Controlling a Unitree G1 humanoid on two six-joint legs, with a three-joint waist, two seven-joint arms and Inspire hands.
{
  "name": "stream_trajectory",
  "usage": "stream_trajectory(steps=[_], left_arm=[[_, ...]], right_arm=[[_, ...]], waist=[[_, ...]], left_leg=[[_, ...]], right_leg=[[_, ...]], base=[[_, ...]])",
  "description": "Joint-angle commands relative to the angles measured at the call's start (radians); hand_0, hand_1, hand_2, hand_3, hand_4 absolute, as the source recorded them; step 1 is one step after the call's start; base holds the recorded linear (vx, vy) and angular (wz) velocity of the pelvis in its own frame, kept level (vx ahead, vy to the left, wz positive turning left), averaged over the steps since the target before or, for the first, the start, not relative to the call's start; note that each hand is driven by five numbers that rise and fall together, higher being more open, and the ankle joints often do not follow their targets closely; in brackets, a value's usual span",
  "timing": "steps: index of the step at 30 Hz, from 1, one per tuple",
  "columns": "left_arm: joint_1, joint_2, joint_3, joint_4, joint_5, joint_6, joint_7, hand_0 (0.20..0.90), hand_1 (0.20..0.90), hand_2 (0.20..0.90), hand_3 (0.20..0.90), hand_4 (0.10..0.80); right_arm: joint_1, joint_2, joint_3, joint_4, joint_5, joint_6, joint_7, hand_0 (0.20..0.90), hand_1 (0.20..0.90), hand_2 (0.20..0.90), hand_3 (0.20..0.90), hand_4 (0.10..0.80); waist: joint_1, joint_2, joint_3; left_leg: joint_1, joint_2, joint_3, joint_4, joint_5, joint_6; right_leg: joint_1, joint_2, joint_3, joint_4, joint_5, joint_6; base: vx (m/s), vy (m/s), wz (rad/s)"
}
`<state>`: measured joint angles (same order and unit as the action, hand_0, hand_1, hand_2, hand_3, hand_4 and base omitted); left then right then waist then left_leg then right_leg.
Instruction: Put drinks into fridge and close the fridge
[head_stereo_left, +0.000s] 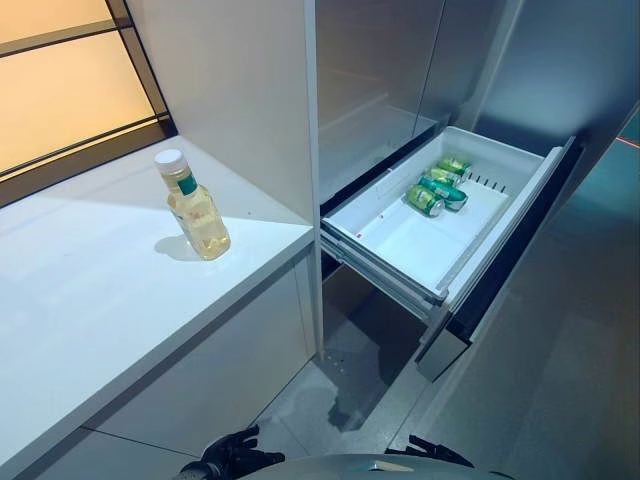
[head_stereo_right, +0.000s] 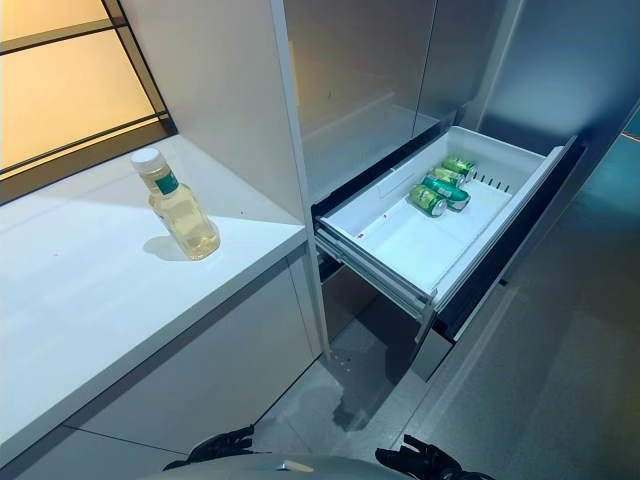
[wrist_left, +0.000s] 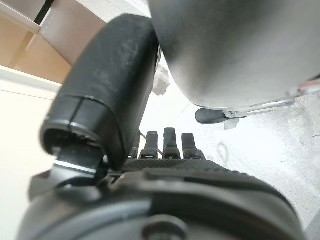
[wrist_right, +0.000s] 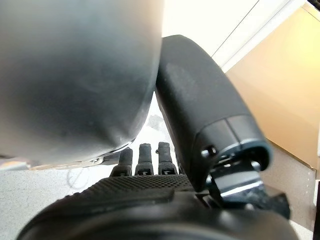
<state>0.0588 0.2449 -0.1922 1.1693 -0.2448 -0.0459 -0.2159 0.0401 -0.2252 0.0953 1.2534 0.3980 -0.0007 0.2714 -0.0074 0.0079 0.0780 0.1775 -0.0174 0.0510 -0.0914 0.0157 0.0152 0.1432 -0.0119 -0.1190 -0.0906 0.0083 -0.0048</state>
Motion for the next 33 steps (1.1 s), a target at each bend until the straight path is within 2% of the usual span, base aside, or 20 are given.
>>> stream_trajectory(steps=[1, 10, 12, 15, 18, 20, 22, 25, 28, 31, 33], left_arm=[[-0.04, -0.009, -0.005, 0.024, -0.02, -0.046, -0.027, 0.9, 0.9, 0.9, 0.9, 0.8], [-0.043, -0.003, 0.008, 0.012, -0.057, -0.025, -0.06, 0.9, 0.9, 0.9, 0.9, 0.8], [-0.044, -0.004, 0.014, -0.003, -0.09, -0.015, -0.107, 0.9, 0.9, 0.9, 0.9, 0.8], [-0.049, 0.0, 0.025, -0.063, -0.177, 0.041, -0.238, 0.9, 0.9, 0.9, 0.9, 0.8], [-0.047, 0.015, 0.027, -0.174, -0.246, 0.129, -0.427, 0.9, 0.9, 0.9, 0.9, 0.8], [-0.042, 0.034, 0.023, -0.271, -0.28, 0.216, -0.574, 0.9, 0.9, 0.9, 0.9, 0.8], [-0.038, 0.054, 0.022, -0.36, -0.308, 0.259, -0.694, 0.9, 0.9, 0.9, 0.9, 0.8], [-0.048, 0.089, 0.027, -0.508, -0.379, 0.318, -0.795, 0.9, 0.9, 0.9, 0.9, 0.8], [-0.057, 0.114, 0.071, -0.678, -0.461, 0.37, -0.922, 0.9, 0.9, 0.9, 0.9, 0.8], [-0.056, 0.12, 0.118, -0.878, -0.568, 0.411, -1.017, 0.9, 0.9, 0.9, 0.9, 0.8], [-0.062, 0.12, 0.143, -1.001, -0.67, 0.432, -1.035, 0.9, 0.9, 0.9, 0.9, 0.8]], right_arm=[[-0.051, 0.003, 0.022, 0.009, -0.022, -0.018, 0.02, 0.9, 0.9, 0.9, 0.9, 0.8], [-0.053, 0.002, 0.02, 0.004, -0.027, -0.012, 0.023, 0.9, 0.9, 0.9, 0.9, 0.8], [-0.054, 0.001, 0.021, 0.002, -0.026, -0.01, 0.021, 0.9, 0.9, 0.9, 0.9, 0.8], [-0.056, -0.004, 0.019, -0.012, -0.03, 0.004, 0.019, 0.9, 0.9, 0.9, 0.9, 0.8], [-0.055, -0.018, 0.015, -0.032, -0.033, 0.019, 0.021, 0.9, 0.9, 0.9, 0.9, 0.8], [-0.055, -0.03, 0.012, -0.043, -0.037, 0.026, 0.027, 0.9, 0.9, 0.9, 0.9, 0.8], [-0.053, -0.039, 0.01, -0.046, -0.044, 0.026, 0.035, 0.9, 0.9, 0.9, 0.9, 0.8], [-0.049, -0.044, 0.009, -0.045, -0.052, 0.02, 0.041, 0.9, 0.9, 0.9, 0.9, 0.8], [-0.039, -0.047, 0.004, -0.039, -0.054, 0.006, 0.049, 0.9, 0.9, 0.9, 0.9, 0.8], [-0.026, -0.043, -0.004, -0.033, -0.059, -0.007, 0.046, 0.9, 0.9, 0.9, 0.9, 0.8], [-0.016, -0.037, -0.008, -0.025, -0.06, -0.021, 0.043, 0.9, 0.9, 0.9, 0.9, 0.8]], waist=[[0.0, 0.003, 0.007], [0.0, 0.002, 0.003], [0.0, 0.003, 0.004], [0.0, 0.006, 0.006], [0.002, 0.011, 0.013], [0.003, 0.016, 0.016], [0.003, 0.021, 0.015], [0.001, 0.027, 0.014], [0.004, 0.03, 0.012], [0.011, 0.032, 0.009], [0.014, 0.032, 0.008]], left_leg=[[-0.022, -0.012, 0.034, 0.021, -0.064, 0.007], [-0.022, -0.012, 0.033, 0.018, -0.062, 0.007], [-0.022, -0.012, 0.033, 0.018, -0.061, 0.006], [-0.023, -0.012, 0.034, 0.018, -0.061, 0.005], [-0.025, -0.01, 0.036, 0.018, -0.059, 0.004], [-0.026, -0.009, 0.036, 0.016, -0.058, 0.004], [-0.026, -0.007, 0.037, 0.013, -0.057, 0.003], [-0.024, -0.005, 0.039, 0.008, -0.056, 0.002], [-0.024, -0.004, 0.036, 0.005, -0.058, 0.003], [-0.023, -0.004, 0.028, 0.004, -0.063, 0.005], [-0.021, -0.005, 0.023, 0.004, -0.067, 0.007]], right_leg=[[-0.022, -0.02, -0.052, 0.073, -0.043, 0.054], [-0.022, -0.019, -0.049, 0.07, -0.041, 0.056], [-0.022, -0.019, -0.049, 0.071, -0.041, 0.056], [-0.024, -0.019, -0.048, 0.073, -0.04, 0.057], [-0.026, -0.02, -0.047, 0.074, -0.037, 0.058], [-0.029, -0.02, -0.045, 0.073, -0.035, 0.058], [-0.031, -0.02, -0.041, 0.073, -0.033, 0.06], [-0.034, -0.019, -0.035, 0.073, -0.03, 0.064], [-0.035, -0.02, -0.032, 0.073, -0.03, 0.065], [-0.031, -0.021, -0.029, 0.069, -0.032, 0.064], [-0.027, -0.021, -0.029, 0.067, -0.033, 0.063]], base=[[0.0, 0.0, 0.0], [0.0, 0.0, 0.0], [0.0, 0.0, 0.0], [0.0, 0.0, 0.0], [0.0, 0.0, 0.0], [0.0, 0.0, 0.0], [-0.003, 0.01, -0.02], [-0.003, 0.013, -0.04], [-0.002, 0.004, -0.05], [0.002, -0.001, -0.03], [0.0, 0.0, 0.0]])
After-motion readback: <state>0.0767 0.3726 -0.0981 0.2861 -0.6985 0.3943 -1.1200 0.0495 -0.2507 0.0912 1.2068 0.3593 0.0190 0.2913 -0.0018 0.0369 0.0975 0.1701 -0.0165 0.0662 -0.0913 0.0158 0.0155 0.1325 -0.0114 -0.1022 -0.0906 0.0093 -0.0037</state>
